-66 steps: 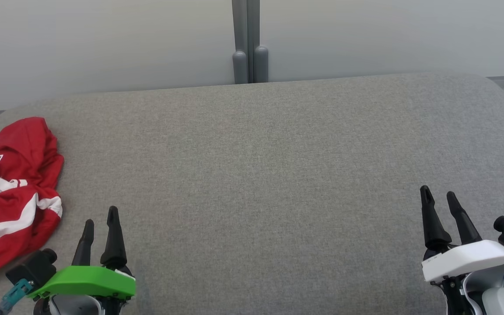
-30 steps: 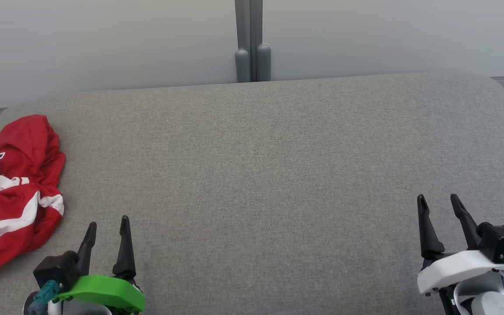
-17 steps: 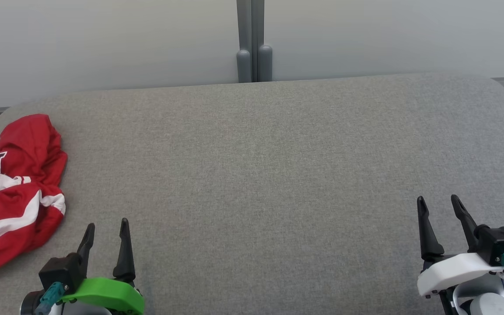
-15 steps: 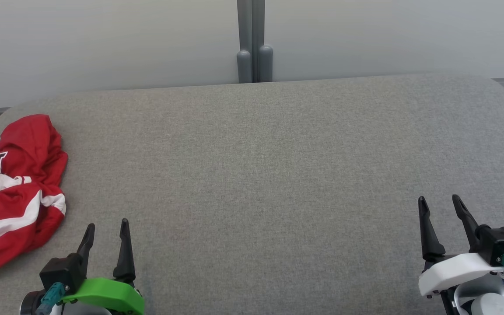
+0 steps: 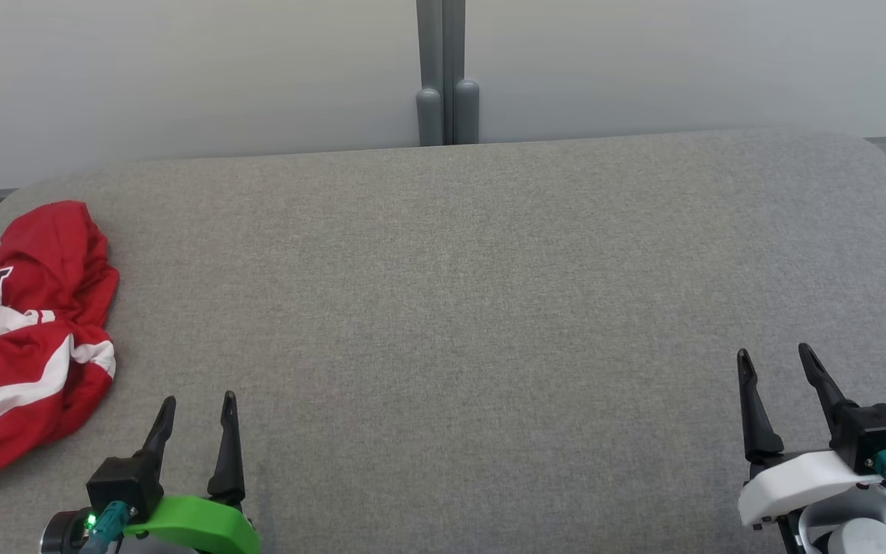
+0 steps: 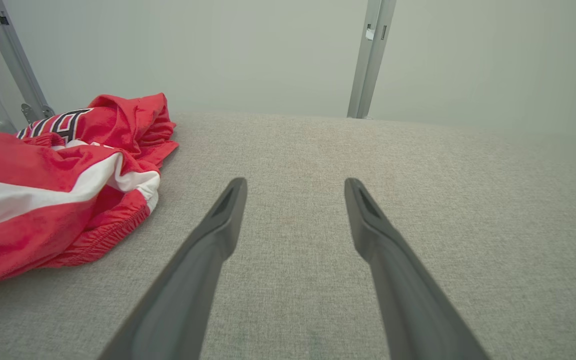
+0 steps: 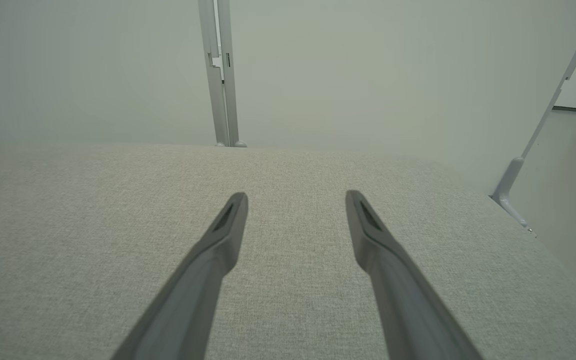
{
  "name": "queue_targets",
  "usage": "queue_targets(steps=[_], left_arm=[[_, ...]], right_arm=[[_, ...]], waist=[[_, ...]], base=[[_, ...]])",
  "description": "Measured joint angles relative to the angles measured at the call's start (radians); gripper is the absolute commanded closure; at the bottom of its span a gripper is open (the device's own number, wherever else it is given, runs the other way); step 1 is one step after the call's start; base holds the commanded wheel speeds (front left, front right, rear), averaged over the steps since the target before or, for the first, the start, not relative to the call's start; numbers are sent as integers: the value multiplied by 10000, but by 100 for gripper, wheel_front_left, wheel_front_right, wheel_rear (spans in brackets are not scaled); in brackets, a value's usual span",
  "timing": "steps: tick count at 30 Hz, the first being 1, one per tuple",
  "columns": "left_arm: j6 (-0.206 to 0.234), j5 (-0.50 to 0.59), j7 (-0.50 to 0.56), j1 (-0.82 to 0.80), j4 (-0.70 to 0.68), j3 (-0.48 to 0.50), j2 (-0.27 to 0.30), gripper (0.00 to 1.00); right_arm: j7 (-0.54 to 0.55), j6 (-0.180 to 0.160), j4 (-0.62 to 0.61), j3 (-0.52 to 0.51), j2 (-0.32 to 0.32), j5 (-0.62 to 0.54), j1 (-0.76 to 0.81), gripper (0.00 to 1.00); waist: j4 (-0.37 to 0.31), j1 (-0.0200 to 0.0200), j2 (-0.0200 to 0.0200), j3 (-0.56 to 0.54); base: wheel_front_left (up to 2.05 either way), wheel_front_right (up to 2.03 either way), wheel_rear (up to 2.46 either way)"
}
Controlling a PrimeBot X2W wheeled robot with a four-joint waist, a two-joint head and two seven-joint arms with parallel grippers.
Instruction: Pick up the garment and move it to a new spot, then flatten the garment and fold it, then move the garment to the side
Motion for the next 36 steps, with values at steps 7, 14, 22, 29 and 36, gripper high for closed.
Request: queue_targets(steps=[7, 14, 22, 29, 36], left_arm=[[-33, 384, -111, -7, 63, 46, -8, 0], [-61, 257, -111, -12, 221, 142, -15, 0], [-71, 113, -111, -24, 267, 144, -19, 0], [-73, 81, -113, -31, 282, 134, -21, 0], [-73, 81, -111, -114, 290, 65, -25, 0]], right_arm=[[-102, 0, 104, -92, 25, -174, 2, 0], [-102, 2, 221, -153, 63, 117, 56, 0], [-102, 2, 257, -173, 69, 211, 56, 0], [-102, 2, 259, -192, 69, 244, 56, 0], [-102, 0, 222, -211, 35, 251, 94, 0]], waist=[[-8, 0, 0, 22], [-31, 0, 0, 19], [-43, 0, 0, 11], [-38, 0, 0, 0], [138, 0, 0, 16]], base=[[0, 0, 0], [0, 0, 0], [0, 0, 0], [0, 0, 0], [0, 0, 0]])
